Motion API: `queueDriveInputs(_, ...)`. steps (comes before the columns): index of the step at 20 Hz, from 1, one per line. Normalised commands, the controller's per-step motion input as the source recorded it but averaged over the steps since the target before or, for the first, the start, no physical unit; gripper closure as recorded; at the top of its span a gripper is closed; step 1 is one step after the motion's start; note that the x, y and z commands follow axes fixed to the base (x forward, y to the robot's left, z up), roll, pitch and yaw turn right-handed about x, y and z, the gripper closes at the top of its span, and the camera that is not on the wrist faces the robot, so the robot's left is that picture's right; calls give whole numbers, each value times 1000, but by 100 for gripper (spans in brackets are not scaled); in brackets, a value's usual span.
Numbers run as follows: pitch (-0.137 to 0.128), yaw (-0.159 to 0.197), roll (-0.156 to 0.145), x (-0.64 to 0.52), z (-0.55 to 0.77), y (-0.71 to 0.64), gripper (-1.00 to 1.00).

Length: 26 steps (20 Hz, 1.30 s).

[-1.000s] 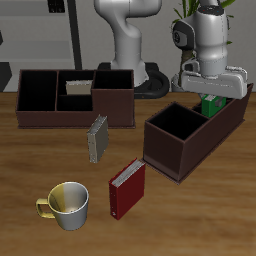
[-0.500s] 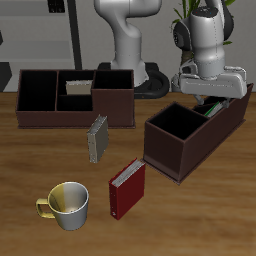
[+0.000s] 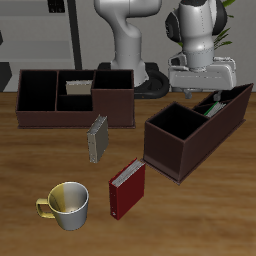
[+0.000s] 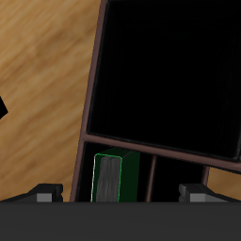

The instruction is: Place the right yellow book into the back desk caddy's back compartment and place the green book into the left desk caddy's back compartment and place the left yellow book into the left desk caddy's left compartment

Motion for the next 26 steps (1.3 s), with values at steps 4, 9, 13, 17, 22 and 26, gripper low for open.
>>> queueDriveInputs(4,-46,92,-72,264,208,-667,-100)
queueDriveInputs(9,-101,79,-138,235,397,-1313,-100)
queueDriveInputs(13,-73,82,-132,106,279,-1094,-100)
queueDriveInputs(17,-17,-30,-139,-44,114,-1054,-100)
queueDriveInputs(22,-57,28,-65,-290,11,-820,-100)
queueDriveInputs(26,-7,116,-11,-120,-68,-791,-100)
